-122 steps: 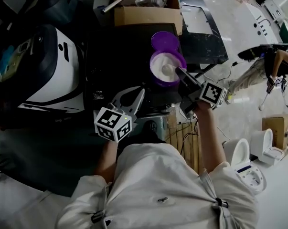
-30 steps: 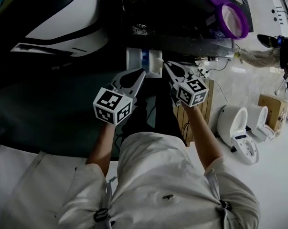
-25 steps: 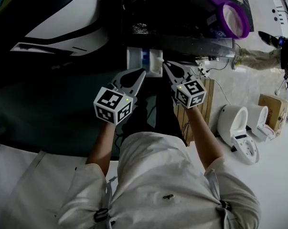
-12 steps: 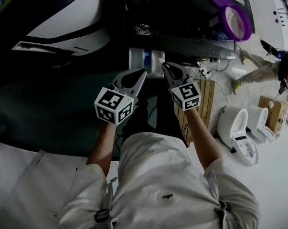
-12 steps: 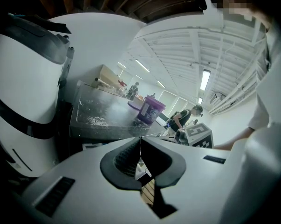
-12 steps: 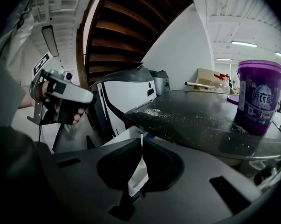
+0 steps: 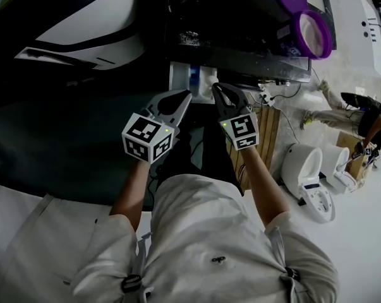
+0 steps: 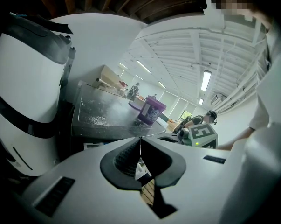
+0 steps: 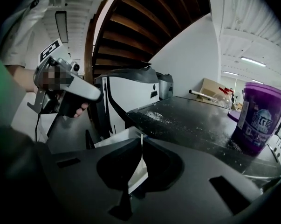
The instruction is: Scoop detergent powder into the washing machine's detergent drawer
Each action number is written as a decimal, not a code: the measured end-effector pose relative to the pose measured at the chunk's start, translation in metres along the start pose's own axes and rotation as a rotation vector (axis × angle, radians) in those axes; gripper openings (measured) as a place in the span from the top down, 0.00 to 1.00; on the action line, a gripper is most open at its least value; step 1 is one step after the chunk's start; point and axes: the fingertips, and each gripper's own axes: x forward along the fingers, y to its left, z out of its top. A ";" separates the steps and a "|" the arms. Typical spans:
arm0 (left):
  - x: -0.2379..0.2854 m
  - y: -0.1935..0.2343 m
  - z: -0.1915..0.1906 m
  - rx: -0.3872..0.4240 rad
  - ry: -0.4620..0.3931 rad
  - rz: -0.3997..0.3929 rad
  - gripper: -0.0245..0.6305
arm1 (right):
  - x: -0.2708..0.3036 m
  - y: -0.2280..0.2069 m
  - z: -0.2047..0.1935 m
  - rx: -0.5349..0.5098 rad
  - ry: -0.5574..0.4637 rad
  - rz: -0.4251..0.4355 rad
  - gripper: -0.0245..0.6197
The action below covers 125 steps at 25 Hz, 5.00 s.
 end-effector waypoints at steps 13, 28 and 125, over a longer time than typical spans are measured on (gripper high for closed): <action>0.000 -0.002 -0.002 0.001 0.001 0.004 0.93 | -0.006 0.001 0.012 -0.085 -0.023 -0.029 0.94; -0.001 -0.001 -0.007 0.000 0.007 0.005 0.93 | -0.008 0.011 0.016 -0.292 -0.021 -0.068 0.94; -0.023 -0.056 0.061 0.161 -0.117 -0.004 0.93 | -0.126 -0.008 0.113 0.162 -0.346 -0.173 0.95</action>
